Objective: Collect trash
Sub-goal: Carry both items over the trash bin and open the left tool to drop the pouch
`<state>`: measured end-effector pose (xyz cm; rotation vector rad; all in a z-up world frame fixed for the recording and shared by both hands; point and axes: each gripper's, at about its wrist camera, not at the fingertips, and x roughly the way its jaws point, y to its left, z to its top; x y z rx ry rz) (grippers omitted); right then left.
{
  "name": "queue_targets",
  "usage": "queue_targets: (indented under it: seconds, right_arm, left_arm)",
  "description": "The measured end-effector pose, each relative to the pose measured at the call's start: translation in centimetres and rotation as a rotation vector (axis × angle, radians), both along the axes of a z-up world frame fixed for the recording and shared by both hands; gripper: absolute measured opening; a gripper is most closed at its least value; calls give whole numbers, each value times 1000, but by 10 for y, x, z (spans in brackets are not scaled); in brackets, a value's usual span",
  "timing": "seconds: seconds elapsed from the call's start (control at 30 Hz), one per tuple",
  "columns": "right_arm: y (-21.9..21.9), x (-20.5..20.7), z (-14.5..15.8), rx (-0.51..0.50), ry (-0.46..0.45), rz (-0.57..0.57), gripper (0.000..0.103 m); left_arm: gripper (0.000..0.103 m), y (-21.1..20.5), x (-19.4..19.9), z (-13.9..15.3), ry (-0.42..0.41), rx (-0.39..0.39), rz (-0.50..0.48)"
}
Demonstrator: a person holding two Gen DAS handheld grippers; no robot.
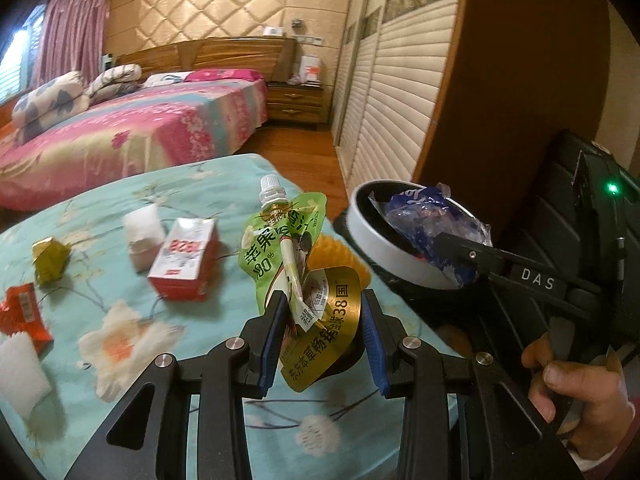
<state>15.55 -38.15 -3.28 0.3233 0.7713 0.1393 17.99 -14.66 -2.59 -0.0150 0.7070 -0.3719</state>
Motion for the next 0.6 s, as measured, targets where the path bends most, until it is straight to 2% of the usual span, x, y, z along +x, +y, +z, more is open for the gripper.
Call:
queue_targets:
  seconds: [0.6]
  right_arm:
    - [-49,-7,3,-9,4,-106,41]
  left_arm:
    - [35,-50,27,-1,-20,52,-110]
